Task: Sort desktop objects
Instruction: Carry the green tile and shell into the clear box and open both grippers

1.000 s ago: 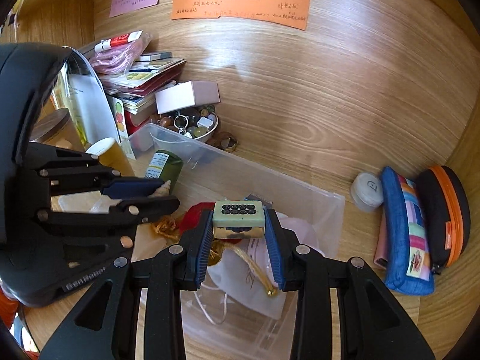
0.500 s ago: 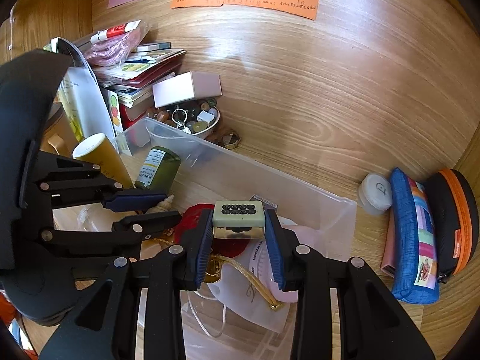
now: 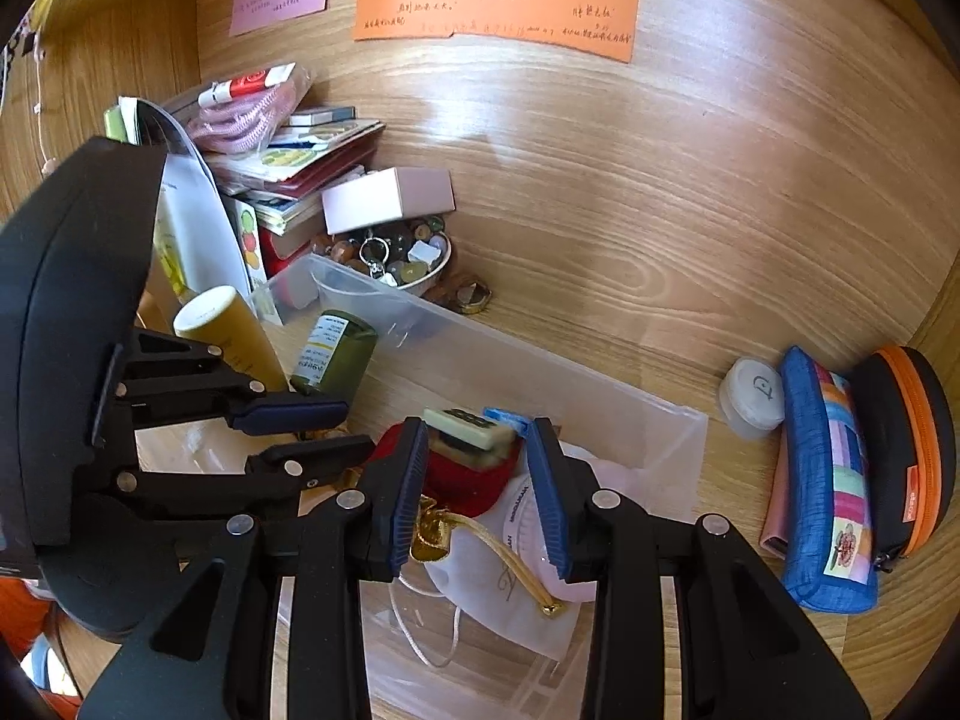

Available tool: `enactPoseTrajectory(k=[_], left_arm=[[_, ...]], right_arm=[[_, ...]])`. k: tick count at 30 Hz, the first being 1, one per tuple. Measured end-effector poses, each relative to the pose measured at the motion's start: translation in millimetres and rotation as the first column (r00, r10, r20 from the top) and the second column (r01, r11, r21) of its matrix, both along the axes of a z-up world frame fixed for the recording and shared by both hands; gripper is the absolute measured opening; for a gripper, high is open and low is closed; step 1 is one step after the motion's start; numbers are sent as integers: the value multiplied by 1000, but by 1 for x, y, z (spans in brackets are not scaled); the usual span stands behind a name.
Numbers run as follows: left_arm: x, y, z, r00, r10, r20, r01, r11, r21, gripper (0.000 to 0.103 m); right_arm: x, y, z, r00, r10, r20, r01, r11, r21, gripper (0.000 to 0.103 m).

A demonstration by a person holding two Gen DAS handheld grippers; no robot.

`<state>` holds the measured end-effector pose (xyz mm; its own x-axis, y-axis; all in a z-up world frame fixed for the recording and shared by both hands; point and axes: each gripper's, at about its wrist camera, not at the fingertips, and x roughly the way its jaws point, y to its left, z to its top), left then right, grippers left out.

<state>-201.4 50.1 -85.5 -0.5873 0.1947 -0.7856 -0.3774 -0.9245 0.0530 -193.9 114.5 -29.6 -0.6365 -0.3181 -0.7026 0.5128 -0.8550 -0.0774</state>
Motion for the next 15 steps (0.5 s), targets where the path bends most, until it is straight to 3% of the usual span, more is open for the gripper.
enactPoseTrajectory(k=[4, 6, 14, 15], left_arm=[[1, -1, 2, 1000, 5, -3, -5, 1000, 7, 22], [2, -2, 4, 1000, 6, -7, -6, 1000, 16, 25], [11, -5, 14, 1000, 10, -27, -9, 1000, 27, 36], [13, -5, 15, 999, 14, -29, -13, 1000, 26, 41]], right_arm=[[0, 3, 2, 1000, -5, 8, 5, 1000, -19, 33], [1, 5, 3, 1000, -11, 8, 11, 1000, -24, 39], [7, 9, 11, 1000, -13, 3, 13, 999, -51, 39], [8, 9, 13, 1000, -10, 4, 11, 998, -61, 39]])
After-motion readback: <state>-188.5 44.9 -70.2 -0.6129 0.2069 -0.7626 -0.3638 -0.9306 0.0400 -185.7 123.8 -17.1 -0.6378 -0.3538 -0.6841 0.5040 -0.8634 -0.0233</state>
